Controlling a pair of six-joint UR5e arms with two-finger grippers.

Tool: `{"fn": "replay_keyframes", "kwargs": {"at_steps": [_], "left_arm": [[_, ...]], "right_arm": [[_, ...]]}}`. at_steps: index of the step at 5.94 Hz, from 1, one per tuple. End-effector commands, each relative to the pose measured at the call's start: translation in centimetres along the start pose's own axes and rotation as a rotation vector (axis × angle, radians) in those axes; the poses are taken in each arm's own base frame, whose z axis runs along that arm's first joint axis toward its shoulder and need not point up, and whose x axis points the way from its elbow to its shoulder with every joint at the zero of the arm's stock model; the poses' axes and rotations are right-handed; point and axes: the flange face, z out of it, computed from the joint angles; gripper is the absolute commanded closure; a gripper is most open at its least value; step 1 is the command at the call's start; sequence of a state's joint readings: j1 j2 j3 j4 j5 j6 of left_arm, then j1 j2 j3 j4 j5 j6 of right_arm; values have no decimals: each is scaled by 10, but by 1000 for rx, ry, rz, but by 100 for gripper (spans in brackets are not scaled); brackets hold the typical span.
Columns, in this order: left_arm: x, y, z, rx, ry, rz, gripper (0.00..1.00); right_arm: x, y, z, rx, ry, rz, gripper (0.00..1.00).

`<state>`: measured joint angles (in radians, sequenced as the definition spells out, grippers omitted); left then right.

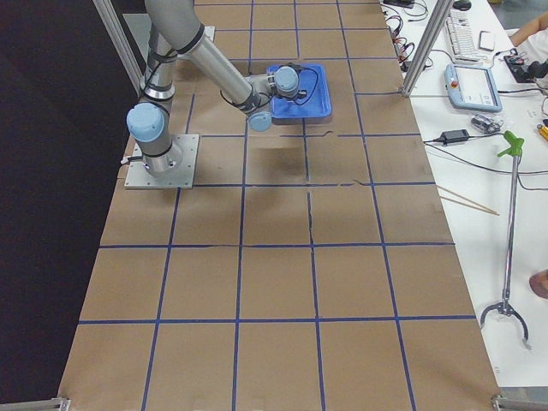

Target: Assemble white blocks and place on blue tray

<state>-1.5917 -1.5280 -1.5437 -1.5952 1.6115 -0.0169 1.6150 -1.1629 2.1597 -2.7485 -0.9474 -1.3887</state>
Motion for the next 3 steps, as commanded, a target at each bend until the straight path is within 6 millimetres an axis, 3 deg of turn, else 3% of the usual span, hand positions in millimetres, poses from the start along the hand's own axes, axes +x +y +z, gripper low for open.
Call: {"fn": "replay_keyframes", "kwargs": {"at_steps": [1,3], "left_arm": [[-1,-1,0,0,7,-1,1],[-2,-1,0,0,8,-2,1]], "right_arm": [[-1,0,1,-1,-2,0,72],[-1,-1,1,3,-1,-1,71]]}}
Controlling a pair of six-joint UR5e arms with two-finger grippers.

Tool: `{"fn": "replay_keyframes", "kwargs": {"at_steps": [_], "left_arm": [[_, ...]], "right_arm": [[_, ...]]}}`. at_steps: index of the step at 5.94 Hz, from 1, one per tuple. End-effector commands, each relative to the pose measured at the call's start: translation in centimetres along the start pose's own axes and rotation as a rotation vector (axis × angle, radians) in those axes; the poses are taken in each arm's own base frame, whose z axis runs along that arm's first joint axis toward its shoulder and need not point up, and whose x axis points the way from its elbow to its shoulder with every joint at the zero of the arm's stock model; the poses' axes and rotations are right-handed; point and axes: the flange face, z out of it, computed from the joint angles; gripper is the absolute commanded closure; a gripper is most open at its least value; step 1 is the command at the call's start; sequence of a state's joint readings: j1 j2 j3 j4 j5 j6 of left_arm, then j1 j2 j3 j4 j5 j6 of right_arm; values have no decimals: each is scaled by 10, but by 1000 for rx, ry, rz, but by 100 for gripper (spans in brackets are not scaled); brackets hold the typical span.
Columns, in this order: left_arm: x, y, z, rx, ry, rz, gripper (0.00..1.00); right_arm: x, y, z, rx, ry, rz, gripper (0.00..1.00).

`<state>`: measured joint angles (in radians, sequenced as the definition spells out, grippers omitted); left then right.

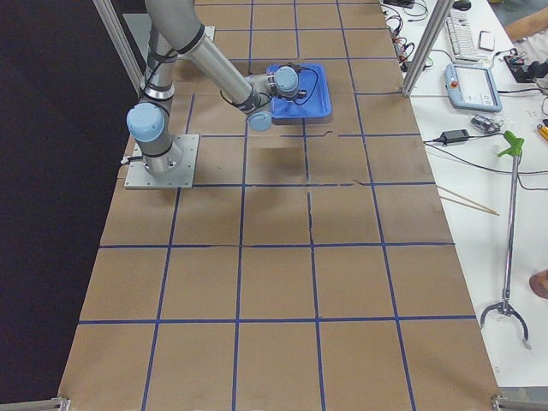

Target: Assemble white blocks and place on blue tray

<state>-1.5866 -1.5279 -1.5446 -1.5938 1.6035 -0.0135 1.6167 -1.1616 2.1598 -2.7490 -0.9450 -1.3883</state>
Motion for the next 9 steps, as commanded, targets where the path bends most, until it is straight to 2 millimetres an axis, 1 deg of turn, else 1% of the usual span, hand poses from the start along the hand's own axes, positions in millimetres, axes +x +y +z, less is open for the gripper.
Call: {"fn": "replay_keyframes", "kwargs": {"at_steps": [1,2,4,5,6,7,8,9], "left_arm": [[-2,-1,-1,1,0,-1,1],[-1,2,-4,6,0,1,1],[-1,3,-4,8,0,1,1],[-2,2,-3,5,-1,2,1],[-1,-8,4,20,0,-1,1],[-1,-3,-2,29,-2,-2,1],[-2,2,-6,28,-4,-2,1],[-2,1,-6,26,-4,-2,1]], "right_arm": [[0,0,1,-1,1,-1,72],[1,1,0,-1,3,1,71],[2,7,9,1,4,2,72],[3,5,7,3,10,20,71],[3,5,6,4,11,22,71],[3,4,5,4,12,26,71],[2,4,6,4,11,36,69],[3,4,5,5,12,37,61]]}}
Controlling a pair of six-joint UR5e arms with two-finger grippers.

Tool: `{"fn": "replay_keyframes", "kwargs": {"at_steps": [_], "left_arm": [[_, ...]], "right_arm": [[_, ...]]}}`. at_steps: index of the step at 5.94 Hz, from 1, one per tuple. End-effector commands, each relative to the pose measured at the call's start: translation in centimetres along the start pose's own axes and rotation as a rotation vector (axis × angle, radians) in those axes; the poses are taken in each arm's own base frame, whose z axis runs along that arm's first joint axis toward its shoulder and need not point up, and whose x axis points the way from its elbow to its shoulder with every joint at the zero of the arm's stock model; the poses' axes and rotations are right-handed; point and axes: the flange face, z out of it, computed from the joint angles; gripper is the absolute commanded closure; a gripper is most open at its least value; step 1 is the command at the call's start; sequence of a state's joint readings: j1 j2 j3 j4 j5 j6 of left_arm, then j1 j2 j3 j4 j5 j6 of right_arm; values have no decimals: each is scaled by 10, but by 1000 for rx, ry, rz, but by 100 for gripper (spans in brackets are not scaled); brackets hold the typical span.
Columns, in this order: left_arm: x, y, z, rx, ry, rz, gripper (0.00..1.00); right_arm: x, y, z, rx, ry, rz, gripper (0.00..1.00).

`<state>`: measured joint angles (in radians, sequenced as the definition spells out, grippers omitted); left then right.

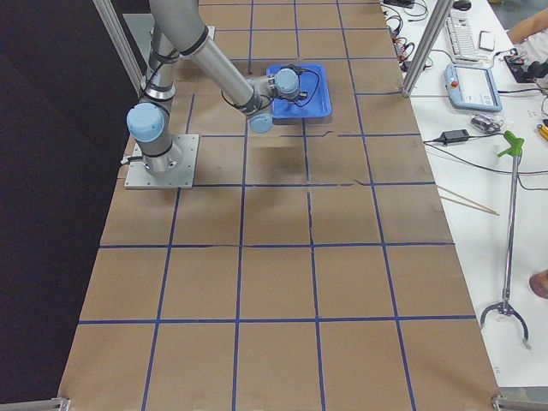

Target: Assemble white blocks and place on blue tray

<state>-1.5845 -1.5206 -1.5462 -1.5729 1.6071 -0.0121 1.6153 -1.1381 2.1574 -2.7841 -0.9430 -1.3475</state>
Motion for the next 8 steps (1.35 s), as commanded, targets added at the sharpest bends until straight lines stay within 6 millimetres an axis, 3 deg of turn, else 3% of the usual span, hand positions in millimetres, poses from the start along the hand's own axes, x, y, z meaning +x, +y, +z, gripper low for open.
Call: {"fn": "replay_keyframes", "kwargs": {"at_steps": [1,4,5,6,8], "left_arm": [[0,1,-1,1,-2,1,1],[0,2,-4,8,10,-2,1],[-1,5,-5,7,0,3,1],[-1,8,-9,15,-1,2,1],[-6,6,-7,14,2,-13,1]], "right_arm": [[0,-1,0,4,0,31,39],[1,-1,-1,5,1,36,28],[3,-2,-3,2,5,43,1],[19,-11,-19,-13,48,54,0],[26,-37,-69,-116,39,91,0]]}}
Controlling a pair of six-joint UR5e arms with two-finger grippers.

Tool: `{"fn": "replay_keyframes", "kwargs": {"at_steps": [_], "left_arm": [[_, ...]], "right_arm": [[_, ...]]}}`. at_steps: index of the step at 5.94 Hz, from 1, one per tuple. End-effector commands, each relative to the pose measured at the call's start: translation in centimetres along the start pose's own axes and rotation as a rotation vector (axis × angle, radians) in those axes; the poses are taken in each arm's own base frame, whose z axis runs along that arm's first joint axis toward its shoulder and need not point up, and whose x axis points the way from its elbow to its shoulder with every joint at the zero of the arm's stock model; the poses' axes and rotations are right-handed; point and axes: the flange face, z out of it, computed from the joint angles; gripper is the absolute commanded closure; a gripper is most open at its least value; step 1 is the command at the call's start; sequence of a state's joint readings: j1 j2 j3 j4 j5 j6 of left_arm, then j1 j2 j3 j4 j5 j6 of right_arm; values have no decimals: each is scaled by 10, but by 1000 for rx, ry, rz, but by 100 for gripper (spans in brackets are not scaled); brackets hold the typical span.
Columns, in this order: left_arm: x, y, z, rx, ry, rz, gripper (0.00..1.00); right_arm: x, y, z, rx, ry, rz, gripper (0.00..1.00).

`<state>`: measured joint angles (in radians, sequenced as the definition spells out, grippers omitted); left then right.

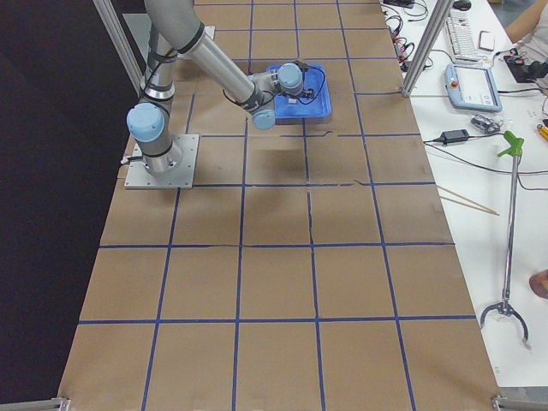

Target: Assemble white blocks and place on blue tray

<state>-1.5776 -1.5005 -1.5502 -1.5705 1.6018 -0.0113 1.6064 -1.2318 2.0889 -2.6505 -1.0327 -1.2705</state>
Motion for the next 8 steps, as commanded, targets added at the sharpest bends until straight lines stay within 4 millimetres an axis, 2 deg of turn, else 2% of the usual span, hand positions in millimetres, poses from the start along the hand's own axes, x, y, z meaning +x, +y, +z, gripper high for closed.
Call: {"fn": "replay_keyframes", "kwargs": {"at_steps": [1,2,5,8], "left_arm": [[-6,0,-1,-1,1,-12,1],[-12,-1,-2,0,0,-26,1],[-21,-3,-3,3,1,-46,1],[-19,-5,-1,0,19,-41,1]], "right_arm": [[6,-19,-54,-136,-38,99,0],[12,-33,-94,-245,33,287,0],[26,-53,-163,-415,175,690,0],[50,-87,-256,-519,266,1182,0]]}}
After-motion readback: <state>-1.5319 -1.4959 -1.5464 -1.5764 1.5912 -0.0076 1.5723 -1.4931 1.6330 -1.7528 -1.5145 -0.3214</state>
